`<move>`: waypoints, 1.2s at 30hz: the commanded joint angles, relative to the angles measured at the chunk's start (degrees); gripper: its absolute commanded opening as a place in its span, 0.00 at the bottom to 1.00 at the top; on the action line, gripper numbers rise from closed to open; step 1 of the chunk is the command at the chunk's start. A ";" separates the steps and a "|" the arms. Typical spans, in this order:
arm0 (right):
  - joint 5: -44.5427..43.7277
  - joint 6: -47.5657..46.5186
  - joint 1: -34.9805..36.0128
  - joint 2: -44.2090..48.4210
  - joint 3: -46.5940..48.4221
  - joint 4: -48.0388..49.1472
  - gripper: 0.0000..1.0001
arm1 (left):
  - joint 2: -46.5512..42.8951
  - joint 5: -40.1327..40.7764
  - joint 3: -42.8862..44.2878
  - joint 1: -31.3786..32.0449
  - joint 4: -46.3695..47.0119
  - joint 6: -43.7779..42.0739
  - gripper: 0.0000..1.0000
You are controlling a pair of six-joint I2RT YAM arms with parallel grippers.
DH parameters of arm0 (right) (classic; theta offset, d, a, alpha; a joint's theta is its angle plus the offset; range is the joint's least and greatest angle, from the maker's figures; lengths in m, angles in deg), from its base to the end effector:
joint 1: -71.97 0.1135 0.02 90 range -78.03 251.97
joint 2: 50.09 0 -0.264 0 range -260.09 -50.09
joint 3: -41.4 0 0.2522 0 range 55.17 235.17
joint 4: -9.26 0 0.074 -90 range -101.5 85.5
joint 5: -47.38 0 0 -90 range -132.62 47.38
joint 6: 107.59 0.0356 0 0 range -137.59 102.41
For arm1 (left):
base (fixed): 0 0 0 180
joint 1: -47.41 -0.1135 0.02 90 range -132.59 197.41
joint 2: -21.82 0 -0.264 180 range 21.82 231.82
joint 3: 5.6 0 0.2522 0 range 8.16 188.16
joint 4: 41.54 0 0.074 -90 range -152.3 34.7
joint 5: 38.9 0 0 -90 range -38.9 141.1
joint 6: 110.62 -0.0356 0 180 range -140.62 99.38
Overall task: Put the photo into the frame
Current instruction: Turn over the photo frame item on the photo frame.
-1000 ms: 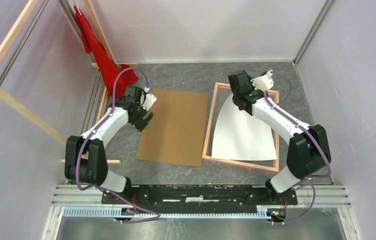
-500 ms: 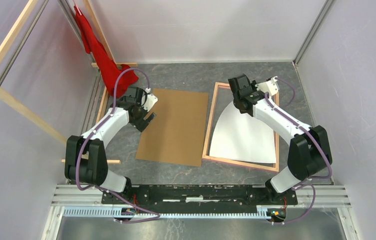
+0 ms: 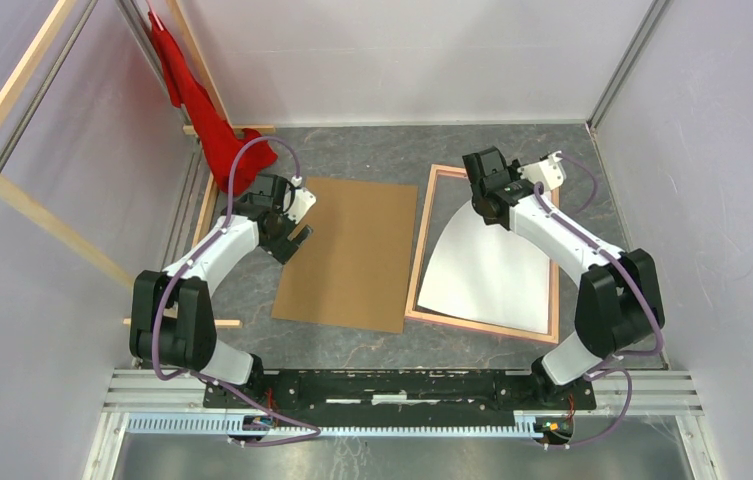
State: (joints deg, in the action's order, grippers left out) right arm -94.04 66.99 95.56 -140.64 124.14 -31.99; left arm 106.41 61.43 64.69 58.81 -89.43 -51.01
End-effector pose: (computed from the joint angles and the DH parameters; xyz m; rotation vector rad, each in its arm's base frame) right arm 0.3185 0.1087 0.2705 1.3439 1.5633 0.0404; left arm 0.2859 -0.0511 0.2176 0.8969 2.5171 0.3473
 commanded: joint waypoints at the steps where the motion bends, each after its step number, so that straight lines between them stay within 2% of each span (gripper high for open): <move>1: 0.11 -6.21 -1.09 -0.66 0.16 4.73 0.03 | 0.54 -0.06 0.11 0.38 1.61 2.18 1.00; 5: 1.15 -10.97 -1.15 -2.76 2.34 5.58 0.11 | 0.75 -0.13 0.33 0.54 1.59 2.46 1.00; 7: 1.66 -12.33 -1.16 -3.60 3.23 5.47 0.25 | 0.74 0.07 0.33 0.55 1.60 2.53 1.00; 9: 2.40 -13.12 -1.14 -3.78 2.66 6.59 0.46 | 0.87 0.26 0.40 0.55 1.56 2.51 1.00; 14: 5.23 -14.20 -1.29 -3.99 0.34 10.74 0.71 | 1.03 0.52 0.73 0.64 1.54 2.53 1.00; 20: 8.70 -17.69 -1.30 -6.54 3.15 11.19 0.89 | 1.38 0.90 0.56 0.64 1.81 2.47 1.00; 24: 10.76 -21.61 -1.40 -7.17 4.58 12.43 0.97 | 1.41 0.75 0.25 0.73 1.76 2.24 1.00; 30: 15.21 -31.56 -1.36 -7.47 7.48 14.10 0.98 | 2.11 3.20 0.28 0.82 2.07 1.99 1.00; 36: 28.75 -38.26 2.98 -6.80 4.21 21.12 0.98 | 4.31 8.05 2.67 -0.36 4.64 2.18 1.00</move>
State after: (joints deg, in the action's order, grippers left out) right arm -75.44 35.62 94.97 -148.15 129.51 -17.41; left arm 109.17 65.21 64.71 59.38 -88.38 -50.99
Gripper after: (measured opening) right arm 0.979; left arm 0.995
